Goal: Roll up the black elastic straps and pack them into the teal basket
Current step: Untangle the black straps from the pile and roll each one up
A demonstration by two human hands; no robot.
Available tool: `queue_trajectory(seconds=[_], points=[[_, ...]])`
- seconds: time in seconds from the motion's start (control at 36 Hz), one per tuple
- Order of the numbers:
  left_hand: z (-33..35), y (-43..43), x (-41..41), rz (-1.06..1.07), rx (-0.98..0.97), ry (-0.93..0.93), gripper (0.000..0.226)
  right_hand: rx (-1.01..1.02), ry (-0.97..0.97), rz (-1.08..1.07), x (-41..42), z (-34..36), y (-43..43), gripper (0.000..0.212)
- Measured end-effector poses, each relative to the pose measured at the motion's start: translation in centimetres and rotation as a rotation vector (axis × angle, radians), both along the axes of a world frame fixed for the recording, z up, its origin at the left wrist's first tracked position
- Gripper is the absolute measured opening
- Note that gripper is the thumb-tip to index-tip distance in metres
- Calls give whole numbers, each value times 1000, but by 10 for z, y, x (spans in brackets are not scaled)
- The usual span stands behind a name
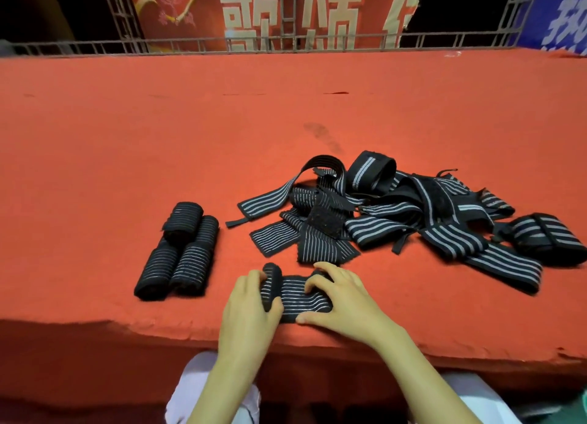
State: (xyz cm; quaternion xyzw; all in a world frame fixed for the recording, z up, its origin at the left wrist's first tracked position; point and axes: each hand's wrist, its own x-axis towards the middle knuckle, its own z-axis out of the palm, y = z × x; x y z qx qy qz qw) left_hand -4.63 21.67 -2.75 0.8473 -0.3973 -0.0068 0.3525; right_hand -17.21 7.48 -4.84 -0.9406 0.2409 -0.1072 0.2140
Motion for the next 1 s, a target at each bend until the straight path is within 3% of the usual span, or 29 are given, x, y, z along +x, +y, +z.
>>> queue_trajectory(seconds=[0.14,0.28,0.42,0.5,0.56,0.75,1.0], points=[[-10,-15,-11,-150,-52,-56,35,61,-44,-53,-19,-3,-13,66],[-13,-23,-21,-267,-108,-2,49,220,-187,-57,-39,-13,-28,37],[-9,-20,-10,-341,-145,125,19,189,-316,-153,-44,-19,-32,33],[-6,-15,-5,-289,-206,329,29,116,-380,-298,-41,-22,-31,34],[-8,-14,-4,-191,-201,369,32,62,-357,-414,-41,-22,-30,31],[-21,-22,-9,-84,-56,294,37,10,-250,-391,-39,-21,-27,51],[-8,-38,-37,-111,-25,18,32,159,-423,-385,-43,-19,-25,33]])
